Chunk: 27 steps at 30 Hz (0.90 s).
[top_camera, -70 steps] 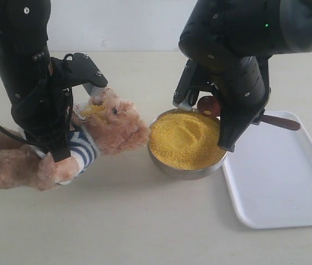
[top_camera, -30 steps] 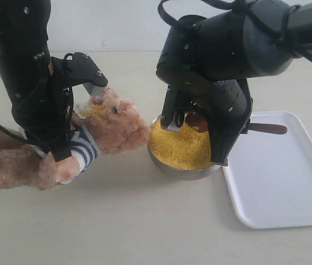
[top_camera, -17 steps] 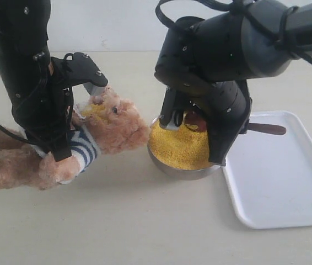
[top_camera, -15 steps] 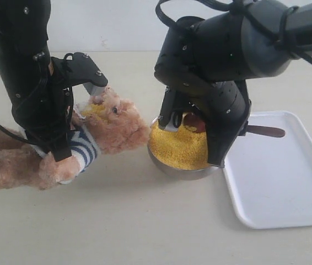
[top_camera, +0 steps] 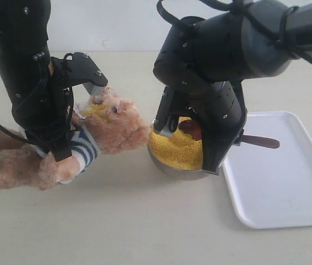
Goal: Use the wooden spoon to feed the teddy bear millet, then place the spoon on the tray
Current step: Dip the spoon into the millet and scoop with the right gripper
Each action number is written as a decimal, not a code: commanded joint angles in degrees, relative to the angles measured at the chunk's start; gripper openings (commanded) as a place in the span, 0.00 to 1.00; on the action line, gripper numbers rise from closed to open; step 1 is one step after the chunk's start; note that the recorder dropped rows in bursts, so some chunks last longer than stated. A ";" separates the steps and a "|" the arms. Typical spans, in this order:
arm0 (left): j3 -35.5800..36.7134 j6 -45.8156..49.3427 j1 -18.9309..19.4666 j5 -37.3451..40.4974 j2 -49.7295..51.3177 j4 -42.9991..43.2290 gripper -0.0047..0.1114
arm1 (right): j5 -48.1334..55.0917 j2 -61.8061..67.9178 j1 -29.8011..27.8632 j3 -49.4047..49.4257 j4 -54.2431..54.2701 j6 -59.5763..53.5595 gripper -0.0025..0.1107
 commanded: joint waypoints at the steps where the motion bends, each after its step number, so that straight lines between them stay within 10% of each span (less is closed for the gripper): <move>1: -0.24 -0.70 -0.15 -0.12 -0.70 0.01 0.07 | -0.22 -0.02 0.08 -0.05 1.63 -0.58 0.02; 27: -0.24 -0.70 -0.15 -0.12 -0.70 0.01 0.07 | 0.48 -0.12 0.08 -0.19 2.29 1.68 0.02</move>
